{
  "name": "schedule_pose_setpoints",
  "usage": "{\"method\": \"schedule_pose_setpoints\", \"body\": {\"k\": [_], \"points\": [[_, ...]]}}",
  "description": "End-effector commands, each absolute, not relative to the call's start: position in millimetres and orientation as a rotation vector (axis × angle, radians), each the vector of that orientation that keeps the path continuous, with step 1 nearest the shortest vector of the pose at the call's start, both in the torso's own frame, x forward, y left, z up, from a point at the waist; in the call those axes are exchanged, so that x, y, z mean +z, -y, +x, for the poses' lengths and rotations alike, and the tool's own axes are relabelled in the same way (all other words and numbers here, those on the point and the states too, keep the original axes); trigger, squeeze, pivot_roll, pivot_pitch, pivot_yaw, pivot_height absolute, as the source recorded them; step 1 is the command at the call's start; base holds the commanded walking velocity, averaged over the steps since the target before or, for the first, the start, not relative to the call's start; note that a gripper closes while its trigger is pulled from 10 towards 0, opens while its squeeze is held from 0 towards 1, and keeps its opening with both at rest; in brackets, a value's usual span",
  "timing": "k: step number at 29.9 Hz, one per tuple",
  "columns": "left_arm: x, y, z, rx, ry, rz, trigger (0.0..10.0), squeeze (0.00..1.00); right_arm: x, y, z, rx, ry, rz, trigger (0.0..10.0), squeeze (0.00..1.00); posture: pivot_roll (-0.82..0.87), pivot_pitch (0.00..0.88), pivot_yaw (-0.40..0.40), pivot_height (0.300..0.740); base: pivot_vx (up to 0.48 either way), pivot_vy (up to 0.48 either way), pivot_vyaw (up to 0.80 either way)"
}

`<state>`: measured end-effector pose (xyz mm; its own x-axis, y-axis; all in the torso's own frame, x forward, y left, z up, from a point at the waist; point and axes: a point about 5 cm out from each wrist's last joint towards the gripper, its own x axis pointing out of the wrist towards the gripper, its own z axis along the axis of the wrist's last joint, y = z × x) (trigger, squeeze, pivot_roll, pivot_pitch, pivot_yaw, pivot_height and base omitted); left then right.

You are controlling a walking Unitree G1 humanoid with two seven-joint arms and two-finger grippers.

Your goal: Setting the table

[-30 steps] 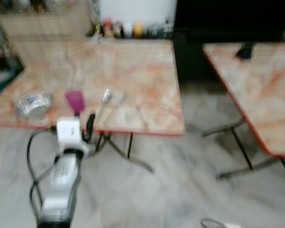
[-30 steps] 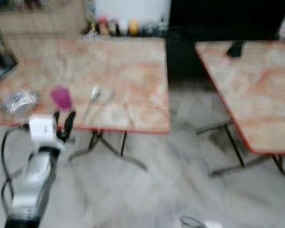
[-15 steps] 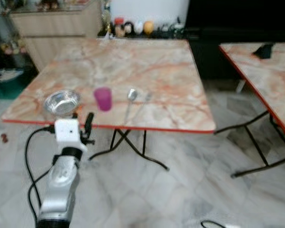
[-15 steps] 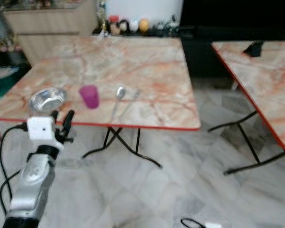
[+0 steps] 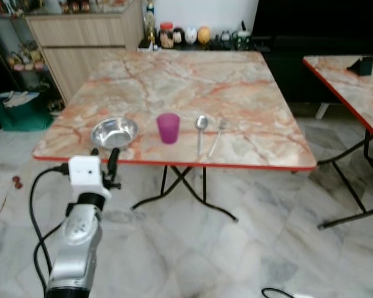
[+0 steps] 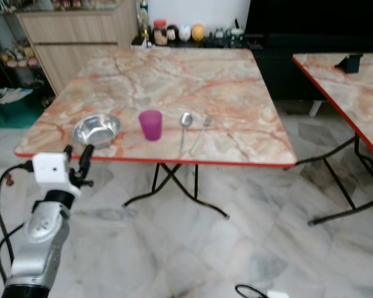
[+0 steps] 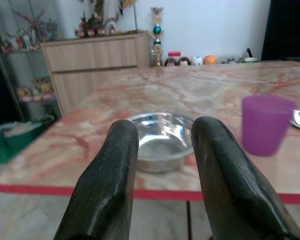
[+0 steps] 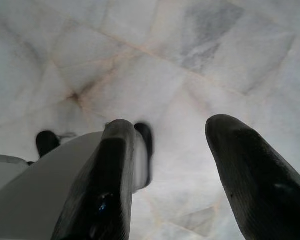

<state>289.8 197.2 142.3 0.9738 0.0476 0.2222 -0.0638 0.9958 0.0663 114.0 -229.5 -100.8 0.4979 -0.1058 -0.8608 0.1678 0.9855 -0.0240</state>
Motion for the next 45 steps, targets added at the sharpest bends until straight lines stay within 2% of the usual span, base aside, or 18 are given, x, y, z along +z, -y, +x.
{"method": "schedule_pose_setpoints", "body": {"k": [1,28,45], "points": [[142,-189,291,0.031,0.229,0.074,10.0,0.00,-101,233,111,-0.178,-1.043,0.059,10.0,0.00,-0.02,0.000,0.016,0.732,0.000,0.322,0.00],[141,-186,292,0.021,0.237,0.073,10.0,0.00,-100,235,111,-0.192,-1.037,0.049,10.0,0.00,-0.02,0.000,0.004,0.732,0.000,0.322,0.00],[143,-178,289,-0.027,0.255,0.054,10.0,0.00,-100,236,111,-0.190,-1.041,0.046,10.0,0.00,-0.01,0.000,-0.001,0.732,0.000,0.000,0.00]]}}
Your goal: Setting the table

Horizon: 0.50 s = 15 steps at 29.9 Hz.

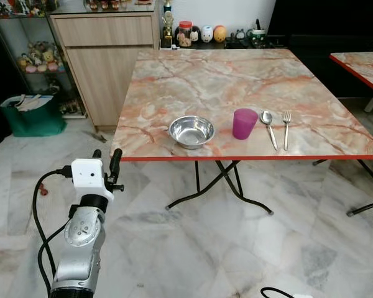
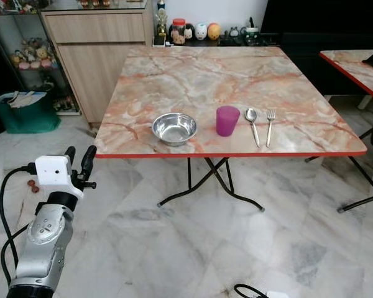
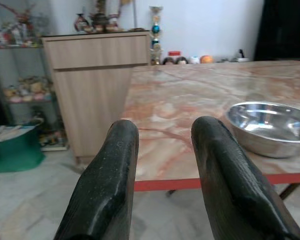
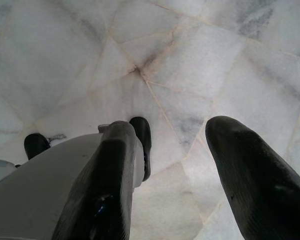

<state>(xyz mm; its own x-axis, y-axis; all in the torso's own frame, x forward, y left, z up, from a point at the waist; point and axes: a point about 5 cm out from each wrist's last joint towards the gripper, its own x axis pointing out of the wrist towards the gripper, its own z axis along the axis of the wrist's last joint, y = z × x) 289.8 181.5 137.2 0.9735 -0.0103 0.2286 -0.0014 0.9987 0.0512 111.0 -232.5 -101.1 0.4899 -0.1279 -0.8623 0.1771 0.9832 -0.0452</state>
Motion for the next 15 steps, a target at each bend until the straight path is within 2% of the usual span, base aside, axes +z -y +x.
{"method": "schedule_pose_setpoints", "body": {"k": [1,15], "points": [[142.3,-177.0,288.7,-0.032,0.254,0.056,10.0,0.00,-100.3,235.8,110.9,-0.190,-1.041,0.046,10.0,0.00,-0.01,0.000,-0.001,0.732,0.296,0.000,0.00],[142.7,-175.6,289.7,-0.054,0.256,0.058,10.0,0.00,-100.9,234.9,109.5,-0.183,-1.046,0.040,10.0,0.00,-0.02,0.000,0.008,0.732,0.313,0.000,0.00]]}}
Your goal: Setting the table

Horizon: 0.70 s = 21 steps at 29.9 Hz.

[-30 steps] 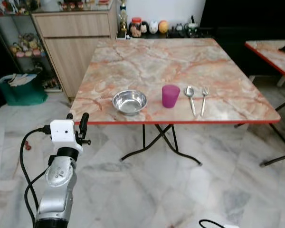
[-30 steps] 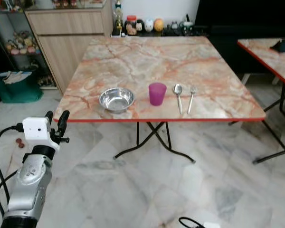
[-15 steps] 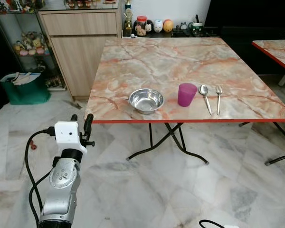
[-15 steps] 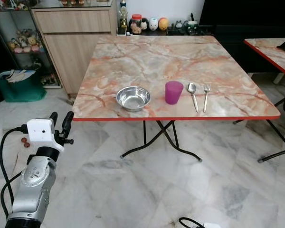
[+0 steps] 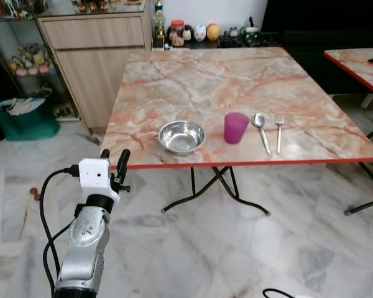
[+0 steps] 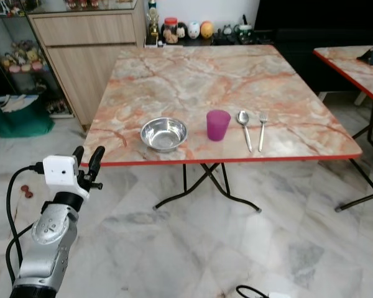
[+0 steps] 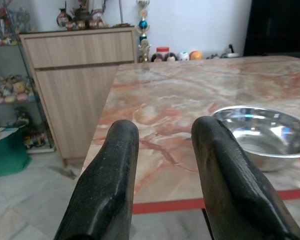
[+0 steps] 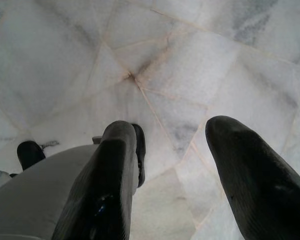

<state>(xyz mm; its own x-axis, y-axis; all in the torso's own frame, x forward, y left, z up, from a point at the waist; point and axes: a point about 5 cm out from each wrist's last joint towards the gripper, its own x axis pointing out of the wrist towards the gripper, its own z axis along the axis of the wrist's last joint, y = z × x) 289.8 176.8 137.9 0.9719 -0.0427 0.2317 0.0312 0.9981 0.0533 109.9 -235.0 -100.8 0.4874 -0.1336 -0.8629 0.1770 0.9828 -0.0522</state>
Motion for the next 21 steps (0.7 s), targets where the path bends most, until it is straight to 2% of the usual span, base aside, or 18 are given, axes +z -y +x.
{"method": "schedule_pose_setpoints", "body": {"k": [1,21], "points": [[142.9,-175.3,290.0,-0.058,0.256,0.059,10.0,0.00,-100.9,234.7,109.4,-0.183,-1.046,0.041,10.0,0.00,-0.02,0.000,0.010,0.732,0.322,0.000,0.00],[141.9,-170.3,289.4,-0.083,0.250,0.062,10.0,0.00,-100.8,235.8,109.1,-0.181,-1.050,0.037,10.0,0.00,-0.02,0.000,0.005,0.732,0.323,0.000,0.00]]}}
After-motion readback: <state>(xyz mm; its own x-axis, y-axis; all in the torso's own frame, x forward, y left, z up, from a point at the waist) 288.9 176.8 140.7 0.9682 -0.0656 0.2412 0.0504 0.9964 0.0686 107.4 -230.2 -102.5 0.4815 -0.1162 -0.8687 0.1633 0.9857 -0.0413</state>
